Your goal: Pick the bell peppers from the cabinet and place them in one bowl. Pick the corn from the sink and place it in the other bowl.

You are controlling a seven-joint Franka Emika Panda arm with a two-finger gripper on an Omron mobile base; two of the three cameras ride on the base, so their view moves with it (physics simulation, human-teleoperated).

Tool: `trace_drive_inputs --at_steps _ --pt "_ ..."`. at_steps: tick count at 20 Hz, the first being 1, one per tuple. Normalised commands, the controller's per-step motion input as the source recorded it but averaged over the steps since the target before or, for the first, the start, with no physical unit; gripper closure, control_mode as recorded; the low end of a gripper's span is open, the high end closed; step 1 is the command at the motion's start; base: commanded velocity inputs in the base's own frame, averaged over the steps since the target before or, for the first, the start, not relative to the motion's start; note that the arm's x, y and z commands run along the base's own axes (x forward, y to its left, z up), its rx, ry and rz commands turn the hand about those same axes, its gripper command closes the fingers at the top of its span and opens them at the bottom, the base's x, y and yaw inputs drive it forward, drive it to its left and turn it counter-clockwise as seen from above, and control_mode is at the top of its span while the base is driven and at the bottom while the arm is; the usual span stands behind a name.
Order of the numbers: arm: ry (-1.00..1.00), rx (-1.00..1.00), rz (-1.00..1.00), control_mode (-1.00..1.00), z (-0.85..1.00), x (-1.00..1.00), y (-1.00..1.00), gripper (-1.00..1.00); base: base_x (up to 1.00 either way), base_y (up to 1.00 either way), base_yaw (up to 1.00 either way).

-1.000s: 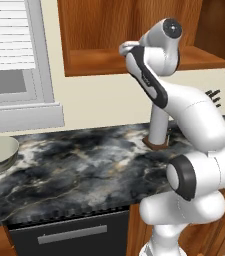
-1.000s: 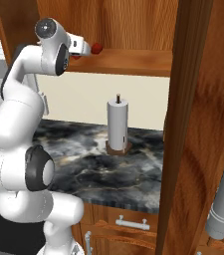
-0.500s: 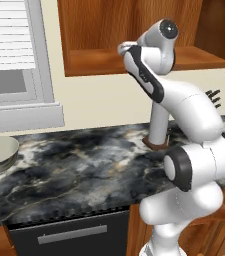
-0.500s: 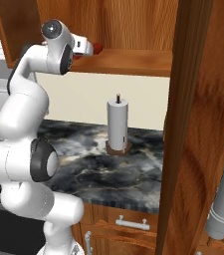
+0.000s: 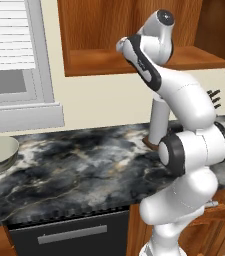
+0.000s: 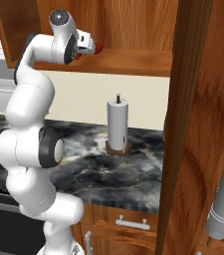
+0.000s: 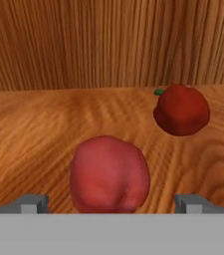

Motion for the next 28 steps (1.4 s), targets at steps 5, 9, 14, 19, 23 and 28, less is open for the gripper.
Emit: trace_drive_inputs --at_steps 5,9,14,19,23,28 --pt "0.01 0.0 0.0 -1.0 0.0 0.0 0.0 -1.0 0.0 0.0 0.0" --pt "-0.03 0.0 0.0 -1.0 -0.04 0.01 0.0 -1.0 0.0 0.0 0.0" --pt "-0.03 0.0 0.0 -1.0 -0.09 0.04 0.0 -1.0 0.0 0.0 0.0" --pt "0.0 0.0 0.0 -1.0 -0.2 0.04 0.0 -1.0 0.0 0.0 0.0" --pt "0.0 0.0 0.0 -1.0 -0.02 0.12 0.0 -1.0 0.0 0.0 0.0" --pt "0.01 0.0 0.0 -1.0 0.0 0.18 0.0 -1.0 0.0 0.0 0.0"
